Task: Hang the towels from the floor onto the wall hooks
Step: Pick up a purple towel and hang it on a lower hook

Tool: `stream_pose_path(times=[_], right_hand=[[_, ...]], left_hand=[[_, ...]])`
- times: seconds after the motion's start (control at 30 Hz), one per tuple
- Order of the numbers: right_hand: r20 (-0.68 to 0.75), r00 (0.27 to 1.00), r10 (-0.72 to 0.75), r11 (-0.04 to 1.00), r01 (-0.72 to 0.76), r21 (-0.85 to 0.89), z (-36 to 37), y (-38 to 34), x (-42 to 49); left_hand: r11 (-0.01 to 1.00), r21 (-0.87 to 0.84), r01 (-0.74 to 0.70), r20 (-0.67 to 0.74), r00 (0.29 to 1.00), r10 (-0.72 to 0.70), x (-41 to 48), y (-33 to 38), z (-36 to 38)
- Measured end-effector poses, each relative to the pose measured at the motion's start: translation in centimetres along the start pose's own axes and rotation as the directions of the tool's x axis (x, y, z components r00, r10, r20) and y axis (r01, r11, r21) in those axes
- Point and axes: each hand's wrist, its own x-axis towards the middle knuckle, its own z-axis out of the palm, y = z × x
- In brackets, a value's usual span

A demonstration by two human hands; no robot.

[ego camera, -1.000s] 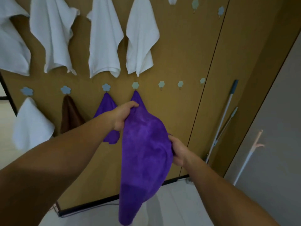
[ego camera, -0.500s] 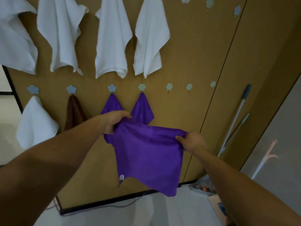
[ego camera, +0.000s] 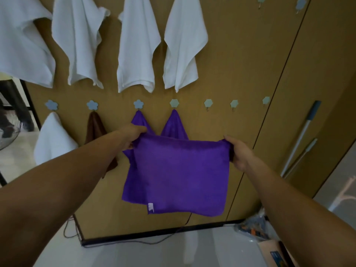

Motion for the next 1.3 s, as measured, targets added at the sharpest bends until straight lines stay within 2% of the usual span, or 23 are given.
stream_pose_path(times=[0.07,0.2,0.3,0.47,0.77,0.87,1.07,1.3], right_hand=[[-0.062,0.998,-0.024,0.999,0.027,0.047,-0.4,-0.4,0.3],[-0.11,0.992,-0.058,0.996,0.065,0.057,-1.0,-0.6,0.4],[-0.119,0.989,-0.086,0.995,0.091,0.037,-1.2,-0.6,0.3],[-0.228,0.953,-0.198,0.974,0.217,0.064,-1.6,-1.3,-0.5],[-0.207,0.942,-0.266,0.959,0.235,-0.161,-1.7,-1.7,-1.6],[-0.246,0.926,-0.286,0.952,0.247,-0.178,-1.5,-1.4,-1.6],[-0.289,0.913,-0.287,0.958,0.269,-0.102,-1.2,-1.1,-1.7],[-0.29,0.875,-0.388,0.916,0.331,-0.226,-0.8,-0.5,-1.7]], left_hand=[[0.999,-0.045,-0.004,-0.009,1.0,0.004,0.1,0.1,-0.2],[0.977,-0.182,0.107,0.141,0.987,-0.082,-0.3,0.2,-0.7],[0.981,-0.116,0.156,0.214,0.968,-0.129,-0.5,-0.1,-0.6],[0.987,-0.002,0.161,0.293,0.944,-0.153,-0.6,-0.4,-0.4],[0.99,0.092,0.108,0.167,0.978,-0.122,0.9,-0.7,-0.4],[0.995,0.044,0.086,0.14,0.986,-0.091,1.0,-0.5,-0.7],[0.996,-0.02,0.087,0.122,0.989,-0.084,0.7,-0.1,-1.0],[0.995,-0.081,0.064,0.169,0.984,-0.05,0.6,0.3,-1.3]])
